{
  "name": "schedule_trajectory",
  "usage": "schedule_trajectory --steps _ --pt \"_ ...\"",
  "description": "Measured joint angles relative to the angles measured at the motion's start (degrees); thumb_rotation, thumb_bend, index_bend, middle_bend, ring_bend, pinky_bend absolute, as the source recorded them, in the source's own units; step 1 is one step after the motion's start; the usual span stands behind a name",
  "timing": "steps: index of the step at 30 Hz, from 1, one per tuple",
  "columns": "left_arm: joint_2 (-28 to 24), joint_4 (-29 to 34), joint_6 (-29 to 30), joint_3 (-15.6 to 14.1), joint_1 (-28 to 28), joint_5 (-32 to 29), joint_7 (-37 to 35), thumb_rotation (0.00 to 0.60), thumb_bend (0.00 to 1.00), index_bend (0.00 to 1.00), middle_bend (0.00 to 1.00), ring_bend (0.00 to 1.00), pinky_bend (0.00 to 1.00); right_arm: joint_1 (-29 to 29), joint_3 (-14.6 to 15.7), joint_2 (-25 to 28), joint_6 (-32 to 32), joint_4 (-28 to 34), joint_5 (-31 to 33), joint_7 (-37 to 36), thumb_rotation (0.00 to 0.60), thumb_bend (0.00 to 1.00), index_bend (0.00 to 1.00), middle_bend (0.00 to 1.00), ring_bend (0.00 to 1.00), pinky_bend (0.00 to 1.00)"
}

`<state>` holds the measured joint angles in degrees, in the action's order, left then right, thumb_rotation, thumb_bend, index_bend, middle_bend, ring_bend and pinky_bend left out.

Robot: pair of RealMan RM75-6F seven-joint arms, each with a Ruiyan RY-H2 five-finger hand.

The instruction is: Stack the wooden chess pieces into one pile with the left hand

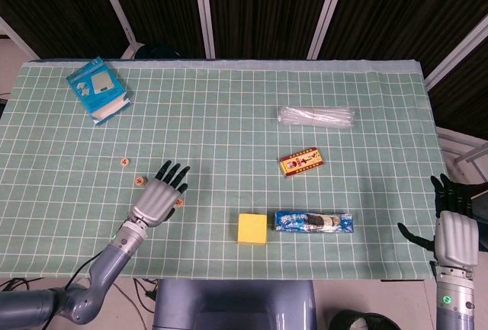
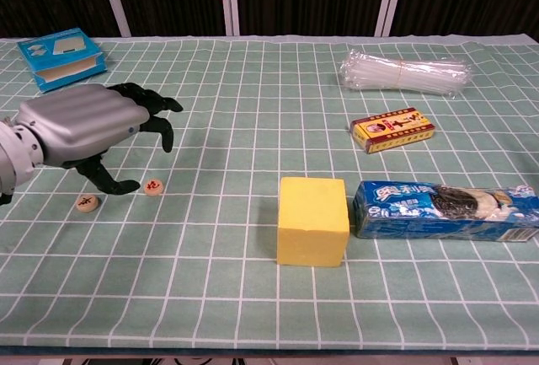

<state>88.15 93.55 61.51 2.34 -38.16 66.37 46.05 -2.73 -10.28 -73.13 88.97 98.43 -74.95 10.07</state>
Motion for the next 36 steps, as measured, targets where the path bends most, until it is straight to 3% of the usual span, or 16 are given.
schedule_trajectory --steps 10,36 --pt "3.7 -4.9 -0.9 -0.2 -0.7 -1.6 0.7 0.6 0.27 0.41 0.04 0.0 0.02 0.0 -0.1 0.1 -0.2 0.1 0.3 -0.2 0.6 0.23 0.02 0.01 0.0 0.0" --pt "5.4 -7.2 -1.3 -0.5 -1.6 -2.3 2.0 0.6 0.31 0.45 0.04 0.0 0.02 -0.1 -0.3 0.0 -0.4 0.2 1.1 -0.1 0.6 0.23 0.02 0.01 0.0 0.0"
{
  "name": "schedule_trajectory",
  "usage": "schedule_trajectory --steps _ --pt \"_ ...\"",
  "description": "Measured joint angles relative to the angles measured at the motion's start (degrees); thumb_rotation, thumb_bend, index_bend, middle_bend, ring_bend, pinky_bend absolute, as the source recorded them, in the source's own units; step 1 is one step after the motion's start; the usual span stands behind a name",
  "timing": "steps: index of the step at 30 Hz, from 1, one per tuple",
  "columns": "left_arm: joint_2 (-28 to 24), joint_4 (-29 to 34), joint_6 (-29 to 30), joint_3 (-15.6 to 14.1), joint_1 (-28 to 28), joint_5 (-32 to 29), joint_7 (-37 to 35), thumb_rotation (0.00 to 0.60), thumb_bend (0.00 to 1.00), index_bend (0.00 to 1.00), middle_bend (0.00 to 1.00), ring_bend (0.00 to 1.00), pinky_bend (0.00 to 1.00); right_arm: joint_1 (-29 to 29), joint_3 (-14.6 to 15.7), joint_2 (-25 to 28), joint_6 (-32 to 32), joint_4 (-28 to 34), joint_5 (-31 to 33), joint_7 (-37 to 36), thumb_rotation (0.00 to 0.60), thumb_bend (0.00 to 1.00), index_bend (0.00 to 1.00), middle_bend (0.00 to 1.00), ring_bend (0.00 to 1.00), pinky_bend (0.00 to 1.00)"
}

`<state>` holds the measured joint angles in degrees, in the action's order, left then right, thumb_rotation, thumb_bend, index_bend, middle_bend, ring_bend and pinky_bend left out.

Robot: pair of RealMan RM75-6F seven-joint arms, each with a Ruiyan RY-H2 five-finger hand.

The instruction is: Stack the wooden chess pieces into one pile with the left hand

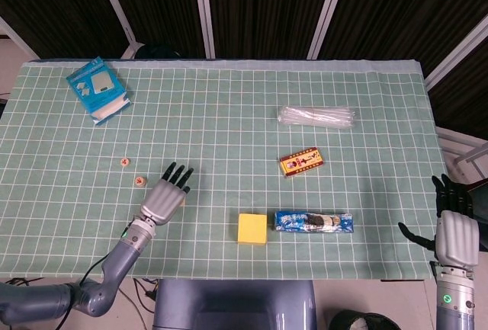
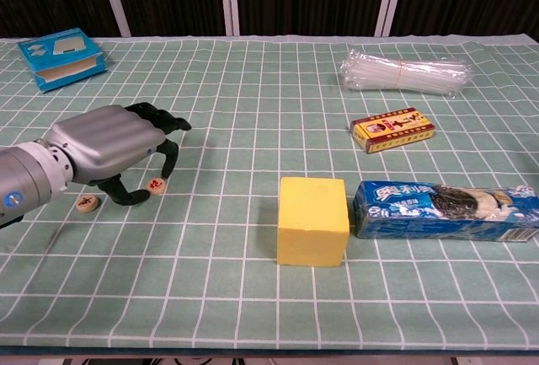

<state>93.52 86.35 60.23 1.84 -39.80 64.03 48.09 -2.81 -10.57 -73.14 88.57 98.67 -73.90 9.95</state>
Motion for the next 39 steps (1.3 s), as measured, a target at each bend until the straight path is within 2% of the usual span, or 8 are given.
schedule_trajectory --steps 39 --pt "-1.0 0.3 1.1 -0.1 0.1 -0.4 0.0 0.6 0.34 0.49 0.04 0.0 0.02 0.1 -0.3 -0.2 0.4 0.1 0.5 0.2 0.6 0.23 0.02 0.01 0.0 0.0"
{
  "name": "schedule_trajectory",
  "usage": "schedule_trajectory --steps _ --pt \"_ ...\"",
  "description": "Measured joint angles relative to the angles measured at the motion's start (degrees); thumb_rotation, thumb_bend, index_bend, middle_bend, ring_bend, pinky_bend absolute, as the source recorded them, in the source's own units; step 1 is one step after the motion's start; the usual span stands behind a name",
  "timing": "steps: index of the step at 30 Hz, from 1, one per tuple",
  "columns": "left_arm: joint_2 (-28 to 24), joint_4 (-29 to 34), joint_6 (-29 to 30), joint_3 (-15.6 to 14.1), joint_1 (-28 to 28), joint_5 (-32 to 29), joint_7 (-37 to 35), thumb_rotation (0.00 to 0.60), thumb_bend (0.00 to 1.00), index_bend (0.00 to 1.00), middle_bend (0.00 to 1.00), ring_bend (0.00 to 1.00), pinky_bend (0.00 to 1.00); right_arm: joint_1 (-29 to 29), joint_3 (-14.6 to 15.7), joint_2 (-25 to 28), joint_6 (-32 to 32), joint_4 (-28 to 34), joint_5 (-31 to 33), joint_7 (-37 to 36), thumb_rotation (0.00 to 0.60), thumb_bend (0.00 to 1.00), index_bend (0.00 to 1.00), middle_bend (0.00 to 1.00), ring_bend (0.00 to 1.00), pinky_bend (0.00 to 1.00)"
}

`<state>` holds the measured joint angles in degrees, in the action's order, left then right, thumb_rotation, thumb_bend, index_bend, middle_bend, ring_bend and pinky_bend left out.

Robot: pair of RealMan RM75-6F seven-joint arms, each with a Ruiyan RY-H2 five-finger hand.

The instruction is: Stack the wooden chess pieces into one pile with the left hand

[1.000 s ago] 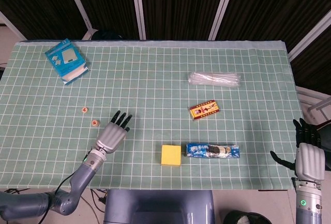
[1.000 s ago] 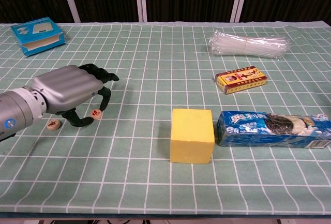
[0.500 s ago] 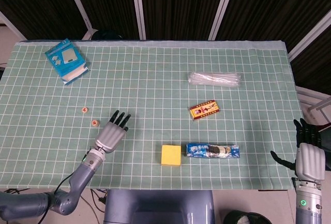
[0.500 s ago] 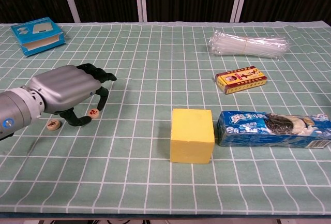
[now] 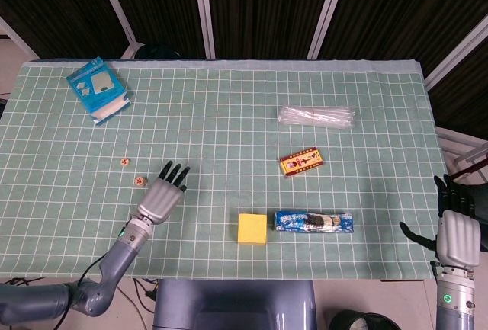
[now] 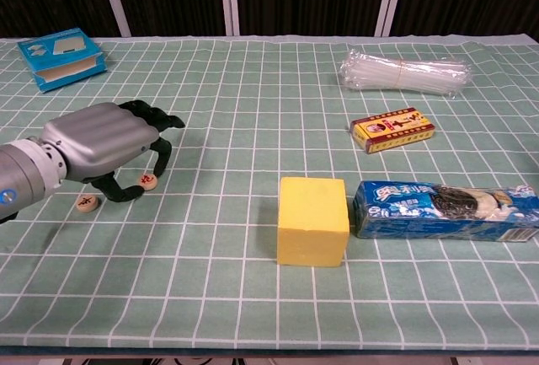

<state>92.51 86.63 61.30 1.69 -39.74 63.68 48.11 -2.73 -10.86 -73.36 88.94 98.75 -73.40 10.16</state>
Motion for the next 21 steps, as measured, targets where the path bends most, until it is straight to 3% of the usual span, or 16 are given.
schedule_trajectory --steps 11,21 --pt "-4.8 1.2 1.3 1.0 1.3 0.1 -3.9 0.6 0.34 0.49 0.04 0.0 0.02 0.0 0.0 -0.1 0.0 0.1 0.1 0.4 0.6 0.23 0.02 0.01 0.0 0.0" --pt "-6.7 -1.8 1.0 1.5 2.6 -0.8 -7.9 0.6 0.34 0.49 0.04 0.0 0.02 -0.1 -0.1 -0.1 -0.1 0.2 0.4 0.6 0.6 0.23 0.02 0.01 0.0 0.0"
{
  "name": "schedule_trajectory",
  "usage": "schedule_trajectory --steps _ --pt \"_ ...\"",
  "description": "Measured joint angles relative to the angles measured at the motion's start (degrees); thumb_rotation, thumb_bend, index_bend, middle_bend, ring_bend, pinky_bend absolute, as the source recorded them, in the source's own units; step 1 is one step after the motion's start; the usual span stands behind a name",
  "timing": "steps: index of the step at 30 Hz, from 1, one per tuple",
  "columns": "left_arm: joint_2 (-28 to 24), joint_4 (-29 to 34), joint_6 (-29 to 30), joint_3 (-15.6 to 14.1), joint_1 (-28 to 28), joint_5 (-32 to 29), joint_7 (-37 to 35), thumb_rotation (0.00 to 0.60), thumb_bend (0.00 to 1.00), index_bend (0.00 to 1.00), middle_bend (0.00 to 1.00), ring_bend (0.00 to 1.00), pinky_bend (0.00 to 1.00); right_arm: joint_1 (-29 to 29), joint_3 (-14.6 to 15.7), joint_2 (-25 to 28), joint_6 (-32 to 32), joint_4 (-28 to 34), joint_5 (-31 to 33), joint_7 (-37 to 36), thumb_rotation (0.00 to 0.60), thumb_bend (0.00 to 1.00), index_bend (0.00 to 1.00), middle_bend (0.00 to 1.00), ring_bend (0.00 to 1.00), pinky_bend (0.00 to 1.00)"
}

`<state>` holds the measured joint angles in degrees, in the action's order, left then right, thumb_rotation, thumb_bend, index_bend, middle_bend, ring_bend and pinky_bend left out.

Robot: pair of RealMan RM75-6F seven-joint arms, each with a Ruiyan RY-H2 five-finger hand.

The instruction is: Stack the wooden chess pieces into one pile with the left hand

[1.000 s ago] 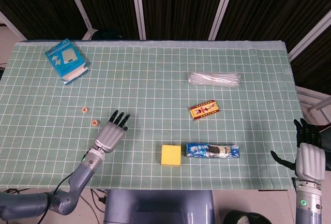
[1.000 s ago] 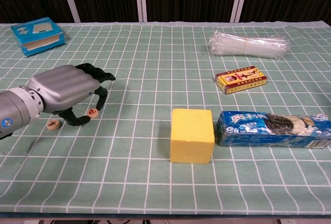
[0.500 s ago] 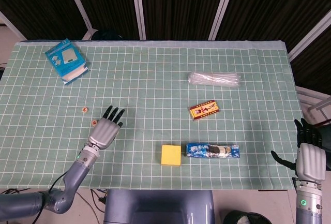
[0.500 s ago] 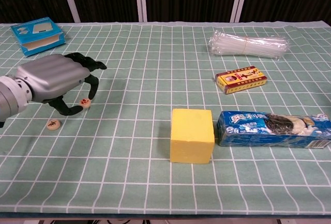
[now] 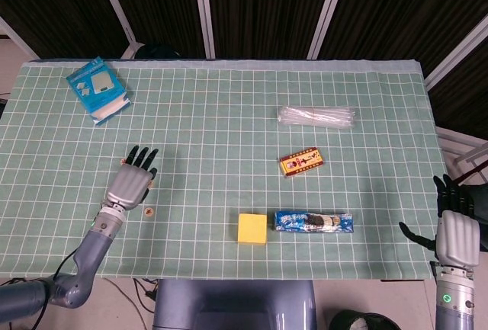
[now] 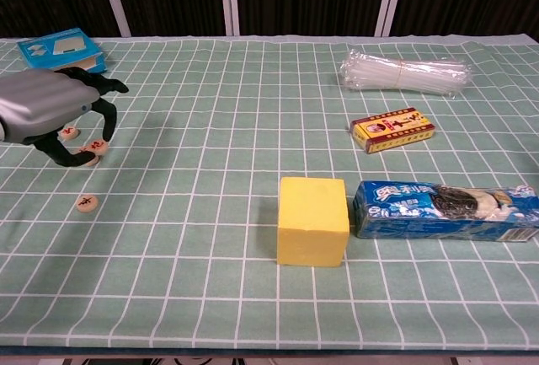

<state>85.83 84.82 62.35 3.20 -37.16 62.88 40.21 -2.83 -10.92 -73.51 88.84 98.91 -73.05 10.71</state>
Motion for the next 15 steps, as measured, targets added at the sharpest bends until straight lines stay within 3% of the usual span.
schedule_trajectory --steps 15 --pt "-0.5 -4.8 -0.4 -0.1 1.5 0.8 -3.1 0.6 0.34 0.49 0.04 0.0 0.02 -0.2 -0.1 -0.3 -0.2 0.0 0.3 0.4 0.6 0.23 0.02 0.01 0.0 0.0"
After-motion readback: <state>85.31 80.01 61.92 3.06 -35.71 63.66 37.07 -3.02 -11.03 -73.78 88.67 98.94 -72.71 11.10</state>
